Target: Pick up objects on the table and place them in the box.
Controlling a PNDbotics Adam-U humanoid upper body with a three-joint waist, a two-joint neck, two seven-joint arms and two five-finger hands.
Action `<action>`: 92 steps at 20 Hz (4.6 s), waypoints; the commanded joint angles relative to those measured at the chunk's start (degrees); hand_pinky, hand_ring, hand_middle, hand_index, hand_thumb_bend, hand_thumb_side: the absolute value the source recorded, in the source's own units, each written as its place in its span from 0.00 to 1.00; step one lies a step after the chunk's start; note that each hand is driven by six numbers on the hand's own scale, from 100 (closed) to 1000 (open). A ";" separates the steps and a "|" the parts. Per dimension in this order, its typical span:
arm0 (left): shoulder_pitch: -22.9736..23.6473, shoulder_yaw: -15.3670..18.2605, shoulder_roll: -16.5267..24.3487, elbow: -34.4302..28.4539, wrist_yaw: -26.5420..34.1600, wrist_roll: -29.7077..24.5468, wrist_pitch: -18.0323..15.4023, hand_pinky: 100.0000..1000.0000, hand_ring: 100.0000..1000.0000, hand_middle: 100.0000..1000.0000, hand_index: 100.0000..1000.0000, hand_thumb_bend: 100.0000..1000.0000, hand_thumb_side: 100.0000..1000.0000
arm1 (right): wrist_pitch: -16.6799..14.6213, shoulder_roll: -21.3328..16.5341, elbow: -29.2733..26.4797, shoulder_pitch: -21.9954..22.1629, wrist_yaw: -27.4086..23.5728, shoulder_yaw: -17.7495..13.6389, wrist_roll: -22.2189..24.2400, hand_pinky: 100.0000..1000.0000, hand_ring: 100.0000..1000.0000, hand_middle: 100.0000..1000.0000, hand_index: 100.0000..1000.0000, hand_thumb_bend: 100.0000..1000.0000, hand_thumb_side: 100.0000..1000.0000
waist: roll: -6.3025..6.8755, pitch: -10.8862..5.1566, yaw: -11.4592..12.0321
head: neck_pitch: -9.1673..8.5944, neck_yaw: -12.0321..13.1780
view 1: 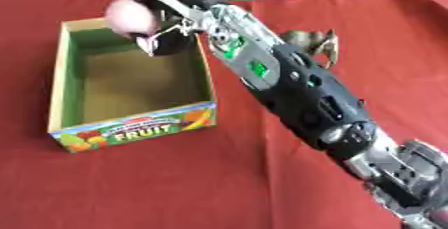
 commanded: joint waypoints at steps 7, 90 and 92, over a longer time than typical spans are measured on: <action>-0.65 -0.12 0.36 -0.97 0.68 -0.57 0.17 0.71 0.58 0.70 0.80 0.02 0.77 | -3.15 1.14 4.60 -1.65 4.49 -0.99 1.13 0.48 0.53 0.39 0.58 0.00 0.07 | -0.15 -0.91 0.49 | -0.67 0.15; 2.08 0.46 1.35 -0.97 0.04 0.22 2.36 0.71 0.59 0.71 0.80 0.00 0.78 | -9.47 -38.07 -7.78 7.48 -5.81 -13.08 26.89 0.76 0.96 0.87 0.96 0.51 0.57 | 0.38 -0.14 -4.30 | -0.74 5.11; 2.06 0.41 1.34 -0.97 0.08 0.16 2.39 0.71 0.59 0.70 0.80 0.00 0.78 | -10.47 -37.08 -5.70 6.35 -4.43 -12.56 27.57 0.76 0.97 0.87 0.97 0.52 0.56 | 0.35 0.00 -4.16 | -0.91 4.91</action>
